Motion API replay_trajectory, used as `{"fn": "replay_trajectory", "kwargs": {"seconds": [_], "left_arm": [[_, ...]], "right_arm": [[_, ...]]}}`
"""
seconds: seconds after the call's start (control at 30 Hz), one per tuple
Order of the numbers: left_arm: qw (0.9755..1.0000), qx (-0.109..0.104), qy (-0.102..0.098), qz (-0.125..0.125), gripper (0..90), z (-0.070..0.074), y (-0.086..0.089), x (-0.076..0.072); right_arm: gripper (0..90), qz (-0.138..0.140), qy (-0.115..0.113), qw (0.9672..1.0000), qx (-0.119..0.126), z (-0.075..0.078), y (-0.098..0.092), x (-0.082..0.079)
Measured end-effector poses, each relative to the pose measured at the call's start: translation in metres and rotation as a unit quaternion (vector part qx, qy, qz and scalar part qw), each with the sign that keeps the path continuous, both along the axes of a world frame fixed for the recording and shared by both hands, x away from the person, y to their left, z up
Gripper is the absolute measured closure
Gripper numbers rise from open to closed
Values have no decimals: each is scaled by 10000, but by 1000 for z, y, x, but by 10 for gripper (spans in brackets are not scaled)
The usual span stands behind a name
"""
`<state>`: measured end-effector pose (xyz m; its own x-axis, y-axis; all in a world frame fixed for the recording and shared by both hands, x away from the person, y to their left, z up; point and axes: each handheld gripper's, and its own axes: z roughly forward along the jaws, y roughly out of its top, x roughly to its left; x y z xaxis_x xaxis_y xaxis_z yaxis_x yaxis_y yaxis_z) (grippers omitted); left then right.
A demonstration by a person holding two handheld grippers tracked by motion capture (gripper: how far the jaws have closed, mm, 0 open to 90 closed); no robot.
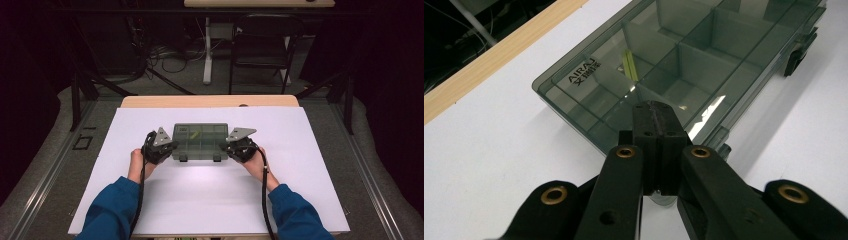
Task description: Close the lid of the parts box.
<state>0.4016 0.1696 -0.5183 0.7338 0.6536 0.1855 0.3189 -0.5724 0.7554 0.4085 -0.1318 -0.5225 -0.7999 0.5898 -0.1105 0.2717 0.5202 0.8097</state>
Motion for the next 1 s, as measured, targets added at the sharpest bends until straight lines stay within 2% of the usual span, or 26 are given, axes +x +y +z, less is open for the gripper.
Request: {"fn": "replay_trajectory", "kwargs": {"seconds": [0.23,0.47,0.6,0.8,0.93,1.0], "left_arm": [[10000,89,-2,-10,900,-4,-1,0],[10000,51,24,6,900,-8,0,0],[9998,187,-74,-7,900,-8,-2,-2],[10000,93,-35,9,900,-9,-1,-1],[9998,169,-98,36,898,-9,-2,-2],[9998,145,-97,38,857,-7,-2,-3]], "right_arm": [[900,2,72,10000,-54,-3,1,1],[900,3,61,10000,-50,-5,1,1],[900,-11,54,10000,-44,-5,1,0],[900,-36,60,10000,17,-6,1,0],[900,-76,31,10000,-5,-6,1,-1],[888,-134,46,9999,6,-5,2,-2]]}}
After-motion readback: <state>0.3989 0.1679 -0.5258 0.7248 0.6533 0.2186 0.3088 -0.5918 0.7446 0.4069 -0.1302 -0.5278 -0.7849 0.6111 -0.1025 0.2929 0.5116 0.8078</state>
